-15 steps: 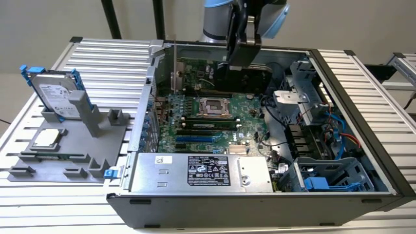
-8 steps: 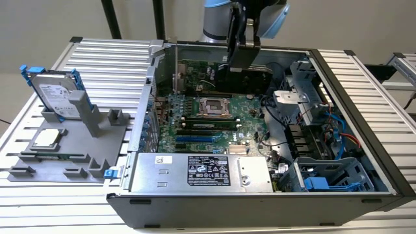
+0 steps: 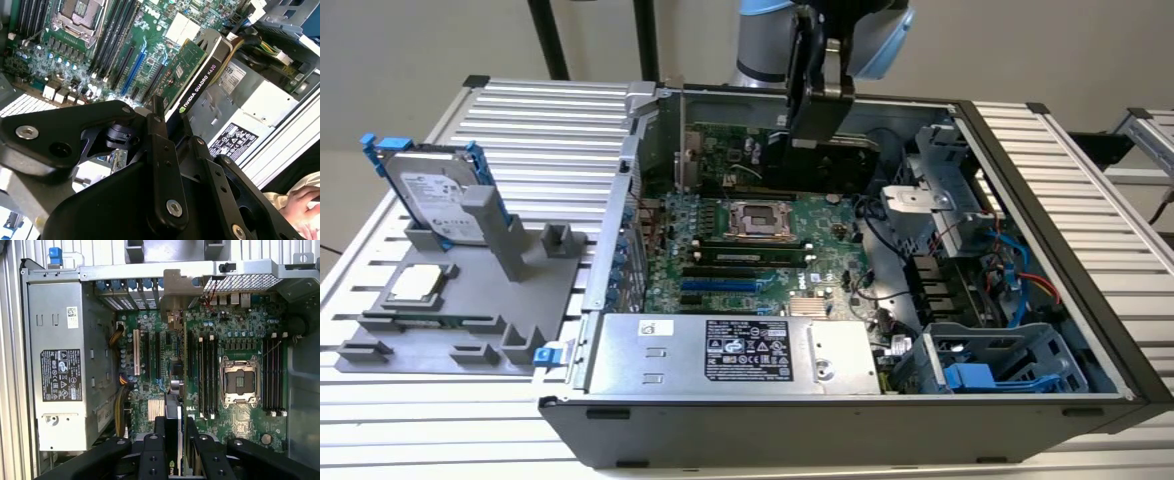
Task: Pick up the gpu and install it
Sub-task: 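Insert the gpu into the slot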
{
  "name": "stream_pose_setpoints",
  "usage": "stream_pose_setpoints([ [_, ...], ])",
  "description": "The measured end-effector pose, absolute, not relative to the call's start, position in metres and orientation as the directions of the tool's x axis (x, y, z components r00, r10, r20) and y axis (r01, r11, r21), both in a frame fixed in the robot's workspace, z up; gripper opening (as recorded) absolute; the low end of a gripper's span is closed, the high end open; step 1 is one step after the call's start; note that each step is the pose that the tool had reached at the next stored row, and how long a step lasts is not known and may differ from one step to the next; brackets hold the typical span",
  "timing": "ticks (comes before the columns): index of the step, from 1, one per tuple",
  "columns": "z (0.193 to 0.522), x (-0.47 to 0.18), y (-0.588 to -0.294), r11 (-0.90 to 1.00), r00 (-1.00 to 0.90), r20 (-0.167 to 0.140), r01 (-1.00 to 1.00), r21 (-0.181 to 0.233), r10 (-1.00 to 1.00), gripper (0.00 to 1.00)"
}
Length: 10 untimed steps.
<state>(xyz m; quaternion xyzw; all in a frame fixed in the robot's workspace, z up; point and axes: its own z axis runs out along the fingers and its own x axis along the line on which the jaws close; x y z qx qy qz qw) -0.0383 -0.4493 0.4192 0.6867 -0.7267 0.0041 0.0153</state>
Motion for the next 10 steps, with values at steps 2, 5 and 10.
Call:
stream_pose_setpoints([
  [2,0.4185,-0.0383,-0.4493,0.057,-0.056,0.028,-0.998,0.015,-0.998,0.0],
  [5,0.417,-0.0383,-0.4492,0.057,-0.056,0.029,-0.998,0.015,-0.998,0.0],
  [10,0.4144,-0.0383,-0.4421,0.057,-0.056,0.032,-0.998,0.015,-0.998,0.0],
])
